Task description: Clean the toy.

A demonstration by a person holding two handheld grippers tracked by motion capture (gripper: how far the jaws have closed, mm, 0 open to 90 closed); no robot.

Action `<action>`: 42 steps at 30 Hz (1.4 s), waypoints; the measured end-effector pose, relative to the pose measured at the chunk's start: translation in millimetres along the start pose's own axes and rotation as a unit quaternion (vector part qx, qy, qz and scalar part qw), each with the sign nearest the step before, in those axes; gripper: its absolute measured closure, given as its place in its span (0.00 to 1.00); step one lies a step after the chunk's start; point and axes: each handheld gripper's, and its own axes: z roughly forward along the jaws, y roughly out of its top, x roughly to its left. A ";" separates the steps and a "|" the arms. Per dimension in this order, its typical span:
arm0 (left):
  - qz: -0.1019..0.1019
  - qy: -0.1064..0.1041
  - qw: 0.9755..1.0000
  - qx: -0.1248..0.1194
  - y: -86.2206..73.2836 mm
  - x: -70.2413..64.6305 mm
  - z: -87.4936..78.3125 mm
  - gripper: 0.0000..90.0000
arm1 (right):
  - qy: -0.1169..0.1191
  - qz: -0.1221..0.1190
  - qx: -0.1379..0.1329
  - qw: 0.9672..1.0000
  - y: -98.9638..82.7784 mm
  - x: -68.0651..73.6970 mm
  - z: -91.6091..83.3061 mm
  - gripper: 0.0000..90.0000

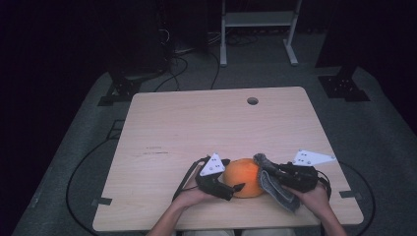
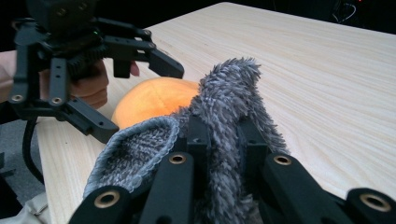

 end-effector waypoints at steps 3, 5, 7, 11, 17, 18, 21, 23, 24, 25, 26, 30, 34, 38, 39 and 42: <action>0.013 0.003 1.000 -0.007 -1.6 -2.3 -0.5 0.26 | 0.000 0.003 0.001 1.000 -1.3 -2.5 -0.5 0.87; 0.016 0.012 1.000 -0.009 -1.2 -5.1 -0.2 0.28 | -0.006 0.010 0.006 1.000 -3.5 -9.1 -3.3 0.87; 0.019 0.015 1.000 -0.011 -0.5 -5.0 -1.4 0.30 | -0.017 0.020 0.011 1.000 -4.9 -13.9 -7.1 0.87; 0.014 0.022 0.999 -0.027 5.0 -5.2 -7.2 0.37 | -0.012 0.023 -0.021 0.999 3.7 -10.2 -20.4 0.87; 0.031 0.029 0.999 -0.017 9.8 -10.6 -10.8 0.39 | 0.003 -0.018 -0.011 1.000 18.1 14.9 -3.5 0.87; 0.032 0.026 0.999 -0.014 9.0 -10.8 -10.7 0.39 | 0.000 -0.020 -0.003 1.000 16.0 15.1 0.8 0.87; 0.022 0.013 1.000 -0.018 7.0 -9.7 -10.9 0.29 | 0.004 -0.005 0.000 1.000 7.4 8.5 4.5 0.87; 0.013 0.011 0.999 -0.029 6.4 -5.9 -12.4 0.18 | -0.001 -0.008 0.006 1.000 3.8 7.0 4.0 0.87; 0.005 0.017 0.999 -0.032 5.9 -3.6 -12.7 0.12 | 0.000 -0.004 0.005 1.000 2.7 6.6 3.2 0.87; 0.001 0.017 0.999 -0.031 4.9 -1.0 -12.1 0.10 | -0.002 -0.005 0.006 1.000 1.8 6.4 2.6 0.87; -0.001 0.015 1.000 -0.026 3.3 1.1 -11.2 0.09 | -0.004 -0.004 0.006 1.000 1.0 5.8 1.6 0.87; -0.003 -0.006 1.000 -0.010 -0.3 3.9 -6.5 0.13 | -0.004 0.004 0.004 1.000 -1.2 0.6 1.0 0.87; 0.021 -0.006 1.000 -0.022 0.0 -0.6 -6.9 0.24 | -0.008 0.008 0.005 1.000 -3.3 -3.4 -0.8 0.87; 0.018 -0.043 0.998 -0.037 -1.3 3.2 -12.6 0.30 | -0.007 0.012 0.007 1.000 -5.3 -6.7 -3.2 0.87; 0.014 -0.037 0.998 -0.039 -1.5 4.9 -11.7 0.26 | -0.006 0.014 0.008 1.000 -5.6 -7.3 -3.3 0.87; -0.004 -0.012 0.999 -0.033 -1.0 7.4 -6.8 0.07 | -0.008 0.013 0.008 1.000 -5.6 -7.9 -2.2 0.87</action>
